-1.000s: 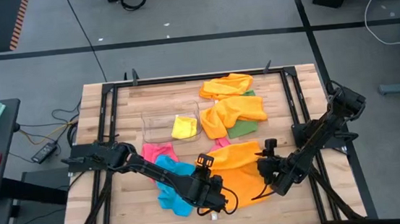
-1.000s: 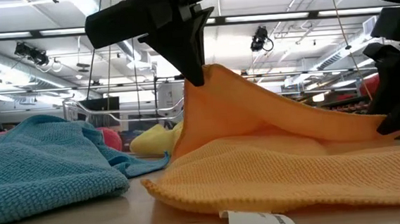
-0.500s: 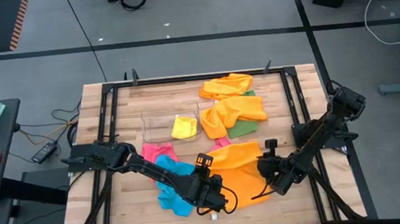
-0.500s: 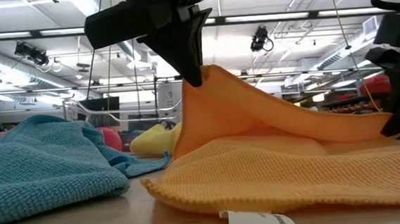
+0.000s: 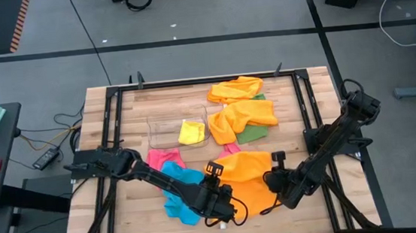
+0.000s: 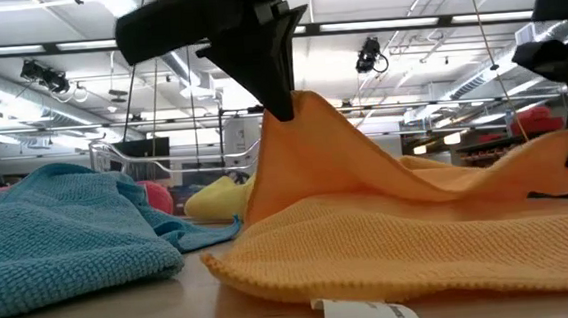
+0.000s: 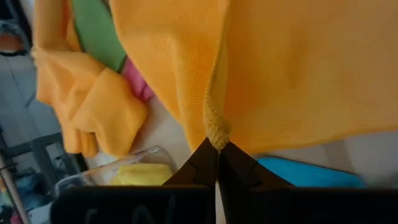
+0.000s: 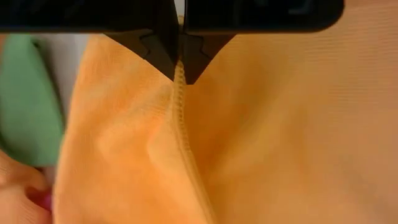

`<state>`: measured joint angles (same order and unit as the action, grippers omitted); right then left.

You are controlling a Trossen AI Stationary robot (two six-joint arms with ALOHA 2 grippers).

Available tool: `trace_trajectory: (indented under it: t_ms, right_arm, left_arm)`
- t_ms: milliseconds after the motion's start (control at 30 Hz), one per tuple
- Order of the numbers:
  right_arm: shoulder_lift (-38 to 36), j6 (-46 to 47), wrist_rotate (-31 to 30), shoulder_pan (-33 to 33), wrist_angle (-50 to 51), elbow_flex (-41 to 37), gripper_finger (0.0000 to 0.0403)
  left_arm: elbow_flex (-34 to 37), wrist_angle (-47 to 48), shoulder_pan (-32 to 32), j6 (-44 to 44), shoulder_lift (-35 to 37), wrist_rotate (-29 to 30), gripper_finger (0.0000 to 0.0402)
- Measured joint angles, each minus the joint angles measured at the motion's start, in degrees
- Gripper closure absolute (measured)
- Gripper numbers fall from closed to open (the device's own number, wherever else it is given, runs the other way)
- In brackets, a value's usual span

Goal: Fold microfiber towels
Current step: Fold the bottom orange microfiber cloth

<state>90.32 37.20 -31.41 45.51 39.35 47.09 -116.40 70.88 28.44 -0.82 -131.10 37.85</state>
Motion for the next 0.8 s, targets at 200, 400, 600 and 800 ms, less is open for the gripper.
trace_trajectory:
  t_ms: [200, 400, 600, 800]
  right_arm:
    - [0.00, -0.35, 6.25, 0.01, -0.04, 3.28, 0.0396]
    - [0.00, 1.15, 12.79, 0.13, -0.66, 3.39, 0.0396]
    - [-0.01, 3.05, 15.38, 2.01, -4.52, 3.39, 0.0397]
    - [-0.02, 4.85, 16.95, 4.58, -7.96, 3.44, 0.0397]
  left_arm:
    - [0.02, -1.04, 1.11, -0.02, 0.00, -5.05, 0.0378]
    - [0.02, -2.70, 1.84, -0.93, 0.00, -10.12, 0.0382]
    - [0.89, -7.20, 2.32, -1.57, 0.00, -15.19, 0.0392]
    - [4.02, -7.99, 3.09, -2.35, -0.03, -15.68, 0.0371]
